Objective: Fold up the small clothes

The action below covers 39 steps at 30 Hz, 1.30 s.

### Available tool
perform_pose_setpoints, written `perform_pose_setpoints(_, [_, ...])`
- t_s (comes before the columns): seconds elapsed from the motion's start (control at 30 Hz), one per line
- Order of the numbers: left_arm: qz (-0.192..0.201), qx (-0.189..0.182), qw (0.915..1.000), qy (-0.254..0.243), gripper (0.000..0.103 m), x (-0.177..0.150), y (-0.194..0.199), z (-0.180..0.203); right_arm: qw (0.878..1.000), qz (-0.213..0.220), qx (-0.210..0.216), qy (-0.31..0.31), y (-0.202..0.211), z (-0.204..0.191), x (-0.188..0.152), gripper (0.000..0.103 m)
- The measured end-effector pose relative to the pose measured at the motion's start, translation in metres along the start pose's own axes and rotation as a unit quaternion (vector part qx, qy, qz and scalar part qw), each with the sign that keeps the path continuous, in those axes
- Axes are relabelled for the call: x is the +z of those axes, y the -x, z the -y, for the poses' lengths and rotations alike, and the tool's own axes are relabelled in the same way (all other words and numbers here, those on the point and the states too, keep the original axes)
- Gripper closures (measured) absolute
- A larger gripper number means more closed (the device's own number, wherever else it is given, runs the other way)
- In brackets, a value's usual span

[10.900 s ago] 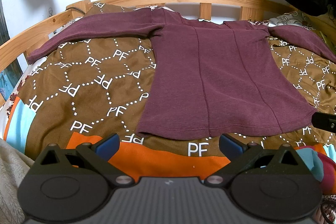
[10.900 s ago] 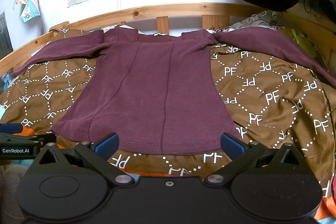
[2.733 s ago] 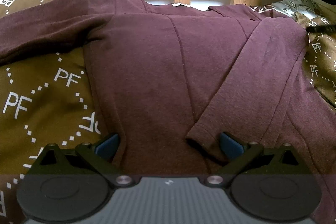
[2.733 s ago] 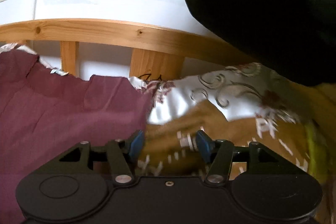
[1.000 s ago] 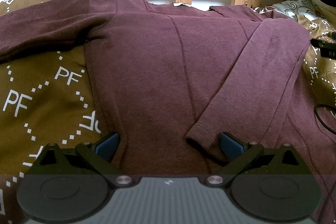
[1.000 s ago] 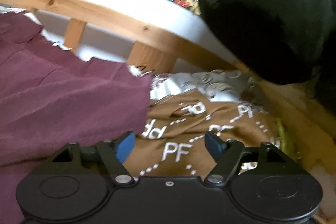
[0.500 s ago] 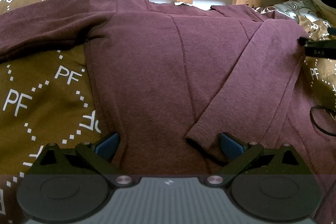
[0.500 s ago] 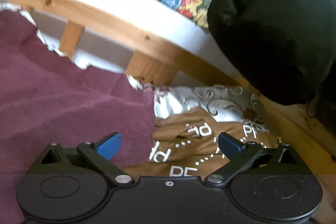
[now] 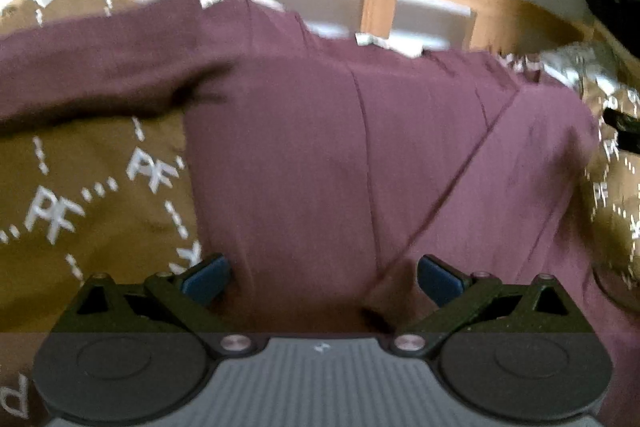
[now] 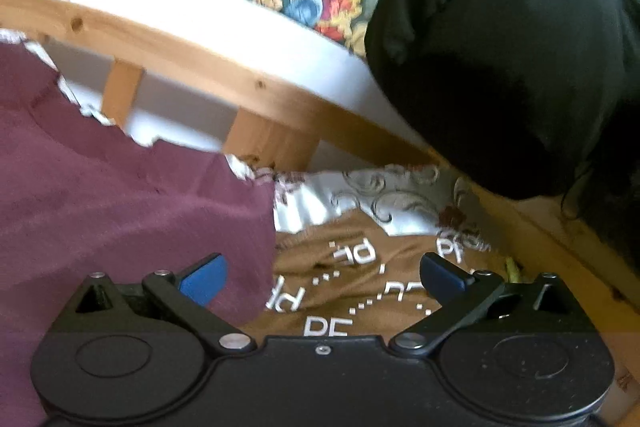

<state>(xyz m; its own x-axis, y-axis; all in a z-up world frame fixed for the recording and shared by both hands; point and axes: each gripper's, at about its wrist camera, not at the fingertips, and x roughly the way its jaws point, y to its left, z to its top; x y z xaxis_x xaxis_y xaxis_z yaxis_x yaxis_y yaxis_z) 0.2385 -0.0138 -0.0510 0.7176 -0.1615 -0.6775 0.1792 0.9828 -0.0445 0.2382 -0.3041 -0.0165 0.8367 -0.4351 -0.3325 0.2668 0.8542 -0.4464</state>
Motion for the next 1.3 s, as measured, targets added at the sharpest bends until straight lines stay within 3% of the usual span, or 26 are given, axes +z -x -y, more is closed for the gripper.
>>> perform_pose_setpoints(0.2, [0.082,0.064,0.9945,-0.012,0.000,0.024,0.026,-0.009,0.999,0.033,0.026,-0.015,0.048,-0.004,0.011,0.001])
perform_pose_setpoints(0.37, [0.109,0.079,0.9900,0.043,0.001,0.040,0.059,-0.040,0.995,0.034,0.078,-0.052,0.089,-0.018,0.015,0.001])
perform_pose_setpoints(0.57, [0.129,0.141,0.9741,0.121,0.001,0.047,0.096,-0.098,0.986,0.038,0.152,-0.053,0.126,-0.049,0.021,0.001])
perform_pose_setpoints(0.73, [0.137,0.210,0.9451,0.209,0.001,0.044,0.118,-0.143,0.979,0.075,0.188,-0.014,0.149,-0.070,0.033,0.001])
perform_pose_setpoints(0.87, [0.118,0.224,0.9237,0.287,0.001,0.041,0.121,-0.182,0.975,0.090,0.204,0.001,0.163,-0.078,0.038,0.001])
perform_pose_setpoints(1.03, [0.108,0.275,0.8842,0.362,0.001,0.034,0.110,-0.219,0.973,0.095,0.211,0.012,0.164,-0.078,0.041,0.001])
perform_pose_setpoints(1.17, [0.096,0.268,0.8602,0.423,0.001,0.024,0.106,-0.245,0.974,0.085,0.209,0.010,0.160,-0.078,0.039,0.001])
perform_pose_setpoints(1.3, [0.131,0.258,0.8352,0.467,0.001,0.018,0.113,-0.258,0.976,0.073,0.207,0.006,0.153,-0.080,0.036,0.001])
